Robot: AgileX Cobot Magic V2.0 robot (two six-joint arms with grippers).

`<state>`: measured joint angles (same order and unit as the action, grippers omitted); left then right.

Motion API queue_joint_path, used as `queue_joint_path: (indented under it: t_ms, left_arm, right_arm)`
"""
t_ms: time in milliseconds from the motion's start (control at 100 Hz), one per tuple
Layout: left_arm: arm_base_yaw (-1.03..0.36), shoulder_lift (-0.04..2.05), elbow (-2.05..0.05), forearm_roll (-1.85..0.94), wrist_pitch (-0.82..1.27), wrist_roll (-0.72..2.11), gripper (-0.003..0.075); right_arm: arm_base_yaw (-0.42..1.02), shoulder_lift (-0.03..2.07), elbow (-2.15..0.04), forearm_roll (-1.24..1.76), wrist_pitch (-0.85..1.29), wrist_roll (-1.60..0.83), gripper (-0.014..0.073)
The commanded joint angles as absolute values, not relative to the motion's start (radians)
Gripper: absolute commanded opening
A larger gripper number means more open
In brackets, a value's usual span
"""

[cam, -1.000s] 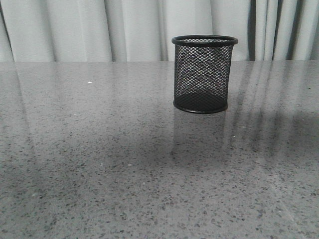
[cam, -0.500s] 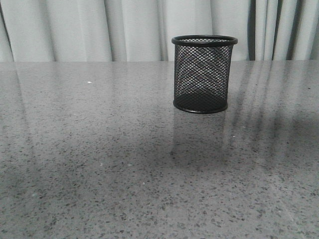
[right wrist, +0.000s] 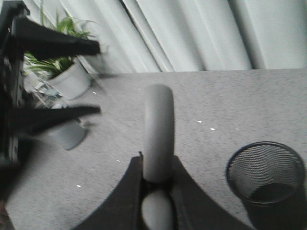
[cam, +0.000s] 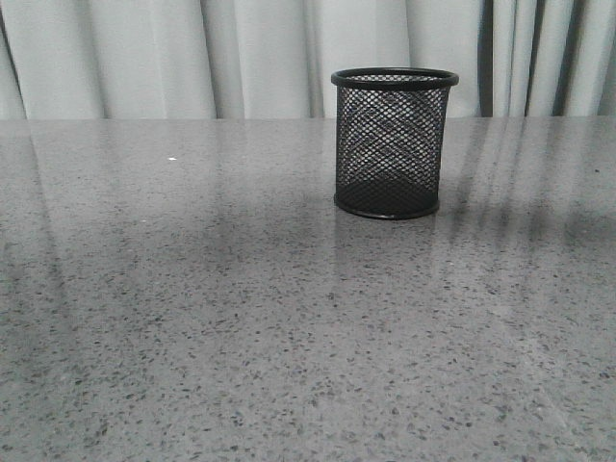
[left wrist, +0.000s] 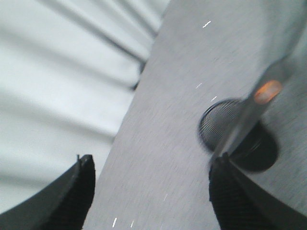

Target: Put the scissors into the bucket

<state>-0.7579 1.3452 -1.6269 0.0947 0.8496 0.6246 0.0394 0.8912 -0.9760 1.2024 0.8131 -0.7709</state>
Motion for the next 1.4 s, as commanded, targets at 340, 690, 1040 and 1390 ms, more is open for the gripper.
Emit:
queue_joint_path:
  t_ms: [340,690,1040,1390]
  left_arm:
    - [-0.272,1.125,-1.66,0.092,0.947,0.598,0.0472]
    - [-0.189,1.038,-1.66,0.087,0.962,0.598,0.0472]
    - [-0.189,1.038,-1.66,0.087,0.962,0.598,0.0472]
    - [-0.189,1.04,-1.66,0.087,0.962,0.598,0.0472]
  right_arm:
    - [0.035,1.108,-1.338,0.756,0.992,-0.482,-0.0045]
    - [0.035,1.245,-1.424,0.649,1.058,-0.459,-0.0045]
    - [0.107,1.293,-1.424,0.615,0.949,-0.459,-0.0045]
    - [0.114,1.352,-1.424,0.561,0.959,-0.459,-0.0045]
